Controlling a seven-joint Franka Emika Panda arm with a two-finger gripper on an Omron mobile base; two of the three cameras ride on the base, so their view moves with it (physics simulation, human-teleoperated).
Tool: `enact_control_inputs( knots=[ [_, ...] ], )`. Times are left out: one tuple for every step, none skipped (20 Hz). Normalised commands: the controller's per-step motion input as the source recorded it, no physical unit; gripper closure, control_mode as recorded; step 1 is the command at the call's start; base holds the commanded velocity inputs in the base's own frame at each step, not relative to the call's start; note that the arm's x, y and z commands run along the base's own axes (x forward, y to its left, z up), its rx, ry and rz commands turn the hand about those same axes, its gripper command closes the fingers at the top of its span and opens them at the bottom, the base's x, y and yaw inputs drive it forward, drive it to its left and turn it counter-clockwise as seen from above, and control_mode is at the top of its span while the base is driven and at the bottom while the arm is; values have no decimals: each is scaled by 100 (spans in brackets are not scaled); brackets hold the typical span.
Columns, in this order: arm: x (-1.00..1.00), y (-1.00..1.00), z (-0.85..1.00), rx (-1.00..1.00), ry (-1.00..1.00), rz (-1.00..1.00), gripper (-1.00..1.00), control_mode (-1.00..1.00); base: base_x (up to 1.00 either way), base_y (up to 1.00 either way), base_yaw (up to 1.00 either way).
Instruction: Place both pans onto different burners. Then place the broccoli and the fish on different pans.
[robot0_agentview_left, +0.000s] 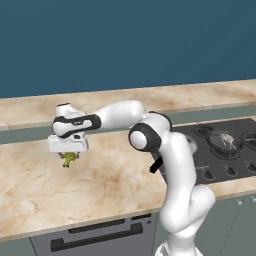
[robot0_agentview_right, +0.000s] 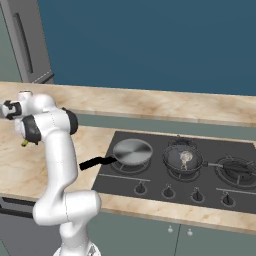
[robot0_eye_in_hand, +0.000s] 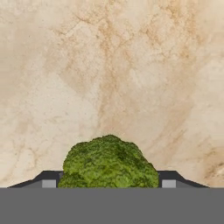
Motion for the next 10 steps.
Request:
enact_control_inputs(
  knots=[
    [-24, -29, 36, 1, 0, 0, 100, -100, 0, 0, 0],
    [-26, -35, 33, 3, -1, 0, 100, -100, 0, 0, 0],
    [-36, -48, 25, 3, -2, 0, 100, -100, 0, 0, 0],
    [-41, -60, 14, 1, -5, 0, 100, -100, 0, 0, 0],
    [-46, -64, 9, 1, -7, 0, 100, -100, 0, 0, 0],
    [-47, -68, 6, 1, -8, 0, 100, -100, 0, 0, 0],
    [-46, -73, 6, 1, -11, 0, 100, -100, 0, 0, 0],
    [-42, -76, 3, 0, -11, 0, 100, -100, 0, 0, 0],
    [-36, -77, 1, 0, -9, 0, 100, -100, 0, 0, 0],
    [-24, -75, 0, 0, -2, 0, 100, -100, 0, 0, 0]
  ],
)
